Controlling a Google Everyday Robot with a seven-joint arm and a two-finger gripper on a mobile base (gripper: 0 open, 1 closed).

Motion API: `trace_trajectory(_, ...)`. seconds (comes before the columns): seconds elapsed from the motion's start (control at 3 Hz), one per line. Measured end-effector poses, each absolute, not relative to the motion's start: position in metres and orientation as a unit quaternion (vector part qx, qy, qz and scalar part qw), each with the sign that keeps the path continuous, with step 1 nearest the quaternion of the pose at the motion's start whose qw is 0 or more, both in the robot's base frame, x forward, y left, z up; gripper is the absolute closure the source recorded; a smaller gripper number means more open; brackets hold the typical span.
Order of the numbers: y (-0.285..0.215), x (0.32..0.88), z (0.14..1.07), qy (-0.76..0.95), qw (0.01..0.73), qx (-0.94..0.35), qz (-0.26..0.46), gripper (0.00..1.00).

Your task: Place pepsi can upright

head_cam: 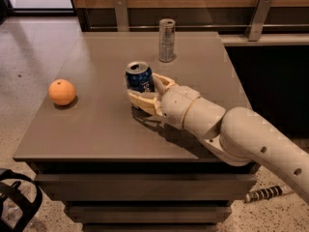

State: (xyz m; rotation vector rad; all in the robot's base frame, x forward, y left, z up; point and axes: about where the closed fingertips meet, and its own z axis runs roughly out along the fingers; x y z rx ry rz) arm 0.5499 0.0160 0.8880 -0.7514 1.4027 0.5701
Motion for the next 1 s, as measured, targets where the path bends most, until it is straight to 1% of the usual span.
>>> trace_trajectory(1.0, 0.0126, 0.5445, 0.8797, 0.635, 0.655, -0.328, 0.245, 1.00)
